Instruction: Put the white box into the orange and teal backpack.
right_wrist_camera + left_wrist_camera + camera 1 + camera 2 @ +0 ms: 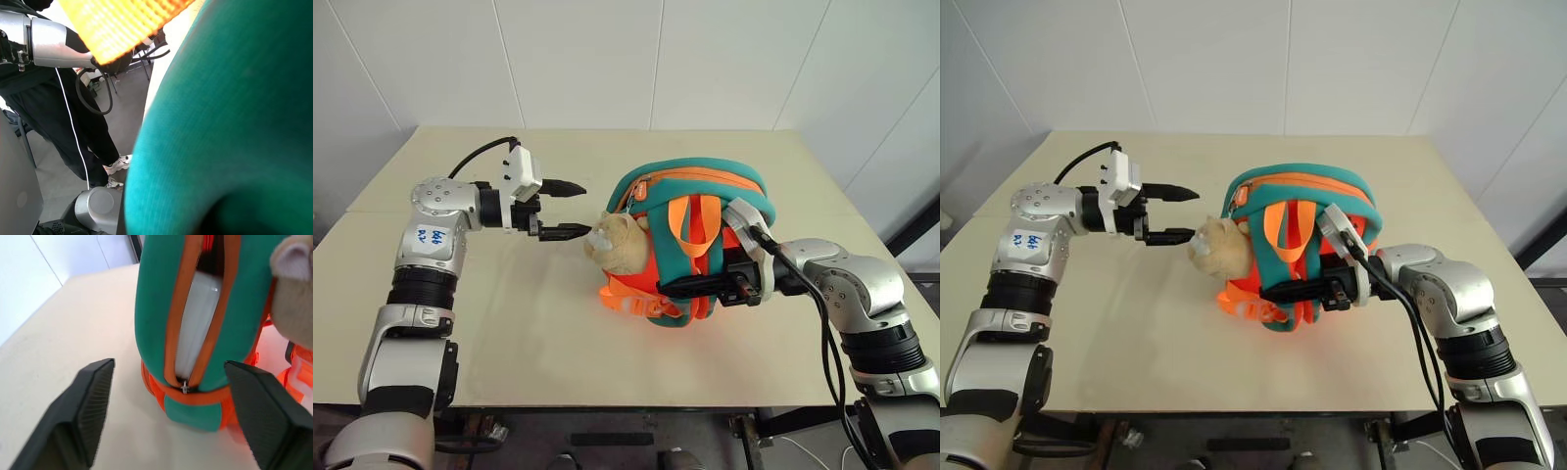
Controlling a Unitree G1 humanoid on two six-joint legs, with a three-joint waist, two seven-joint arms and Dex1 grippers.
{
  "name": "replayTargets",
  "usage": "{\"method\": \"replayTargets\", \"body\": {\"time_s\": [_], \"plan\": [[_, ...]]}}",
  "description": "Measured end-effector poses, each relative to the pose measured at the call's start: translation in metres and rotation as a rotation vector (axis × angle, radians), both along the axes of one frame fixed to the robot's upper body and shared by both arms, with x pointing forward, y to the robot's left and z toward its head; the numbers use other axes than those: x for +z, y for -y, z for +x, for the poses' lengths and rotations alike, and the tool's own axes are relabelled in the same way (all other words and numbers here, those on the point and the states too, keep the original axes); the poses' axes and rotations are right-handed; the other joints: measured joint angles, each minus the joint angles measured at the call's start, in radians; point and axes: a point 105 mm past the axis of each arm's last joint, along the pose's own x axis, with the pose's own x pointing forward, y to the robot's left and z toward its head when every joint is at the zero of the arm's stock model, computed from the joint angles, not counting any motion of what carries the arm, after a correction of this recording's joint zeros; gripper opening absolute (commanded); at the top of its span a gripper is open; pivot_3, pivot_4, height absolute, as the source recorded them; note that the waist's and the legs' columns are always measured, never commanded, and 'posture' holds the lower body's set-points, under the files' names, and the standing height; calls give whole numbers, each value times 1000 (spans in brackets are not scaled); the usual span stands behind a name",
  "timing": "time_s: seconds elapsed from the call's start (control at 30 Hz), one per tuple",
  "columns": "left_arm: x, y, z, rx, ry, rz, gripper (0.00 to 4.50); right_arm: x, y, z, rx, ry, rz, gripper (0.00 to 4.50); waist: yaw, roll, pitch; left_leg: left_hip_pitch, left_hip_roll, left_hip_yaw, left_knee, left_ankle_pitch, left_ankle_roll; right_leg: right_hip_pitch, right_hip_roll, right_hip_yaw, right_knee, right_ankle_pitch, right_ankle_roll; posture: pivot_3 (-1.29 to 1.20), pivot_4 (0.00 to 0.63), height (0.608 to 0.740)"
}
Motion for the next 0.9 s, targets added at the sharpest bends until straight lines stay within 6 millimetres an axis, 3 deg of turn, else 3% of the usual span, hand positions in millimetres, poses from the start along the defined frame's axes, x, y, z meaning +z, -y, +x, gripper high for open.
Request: {"method": "replayTargets", "body": {"time_s": [0.3,0.63,0.9], "plan": [[-10,17,3,-44,-11,-1,118,0,0,1,-5,2,-3,0,-1,0,0,0,0,0,0,0,0,0,0,0,0,0,0,0,150,740],[-21,56,15,-91,-42,-50,21,-5,0,0,-45,2,-2,0,1,0,0,0,0,0,1,0,0,0,0,0,0,0,0,0,150,740],[-27,62,20,-80,-41,-57,21,-3,-1,-3,-50,11,6,0,6,0,0,0,0,-1,2,0,0,1,0,0,0,0,0,0,150,740]]}}
